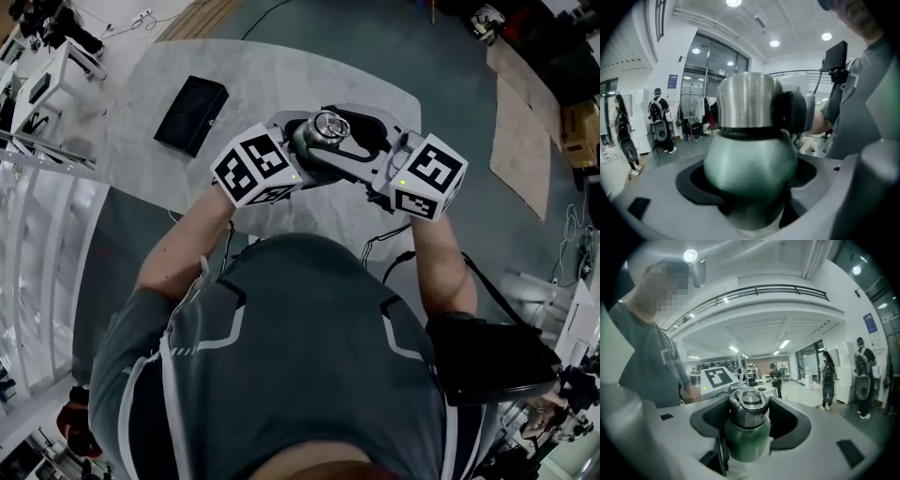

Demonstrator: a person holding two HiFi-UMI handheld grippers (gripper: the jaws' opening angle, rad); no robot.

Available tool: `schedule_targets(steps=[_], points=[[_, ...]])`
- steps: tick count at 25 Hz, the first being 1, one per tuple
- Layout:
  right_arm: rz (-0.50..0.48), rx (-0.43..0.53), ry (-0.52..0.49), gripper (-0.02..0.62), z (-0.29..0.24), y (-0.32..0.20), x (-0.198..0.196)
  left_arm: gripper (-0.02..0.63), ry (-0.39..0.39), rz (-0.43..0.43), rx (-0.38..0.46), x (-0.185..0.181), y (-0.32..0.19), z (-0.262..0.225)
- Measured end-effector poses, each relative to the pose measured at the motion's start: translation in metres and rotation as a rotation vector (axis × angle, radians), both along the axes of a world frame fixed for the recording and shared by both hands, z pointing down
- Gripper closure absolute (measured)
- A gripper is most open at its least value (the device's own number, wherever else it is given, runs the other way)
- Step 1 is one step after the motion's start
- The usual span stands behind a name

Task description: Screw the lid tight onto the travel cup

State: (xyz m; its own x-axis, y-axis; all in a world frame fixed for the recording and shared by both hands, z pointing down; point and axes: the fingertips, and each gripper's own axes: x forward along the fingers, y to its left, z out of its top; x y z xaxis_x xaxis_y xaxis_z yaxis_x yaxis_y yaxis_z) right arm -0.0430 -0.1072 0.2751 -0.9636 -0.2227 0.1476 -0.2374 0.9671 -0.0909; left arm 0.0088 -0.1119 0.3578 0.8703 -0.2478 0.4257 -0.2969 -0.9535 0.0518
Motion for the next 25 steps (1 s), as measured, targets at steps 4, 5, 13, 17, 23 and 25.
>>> schedule_targets(steps=[4, 5, 13, 17, 23, 25], points=[[-0.299, 0.011, -0.152, 0.293, -0.037, 0.03, 0.015, 0.204, 0.16, 0.206, -0.023, 0.012, 0.033, -0.033], [-0.343, 0.024, -0.169, 0.293, -0.044, 0.031, 0.015, 0.204, 0.18, 0.257, -0.022, 0.012, 0.04, -0.039], [-0.552, 0.089, -0.084, 0.306, -0.044, 0.048, 0.007, 0.203, 0.12, 0.348, -0.02, 0.018, 0.055, -0.035], [-0.505, 0.064, -0.109, 0.321, -0.042, 0.042, 0.009, 0.204, 0.121, 0.307, -0.021, 0.019, 0.049, -0.033], [-0.009, 0.001, -0.054, 0.324, -0.002, -0.005, -0.006, 0.204, -0.046, -0.006, 0.022, -0.009, -0.004, 0.011], [0.073, -0.033, -0.061, 0.324, 0.008, -0.011, -0.007, 0.204, -0.066, -0.039, 0.017, -0.012, -0.009, 0.022]])
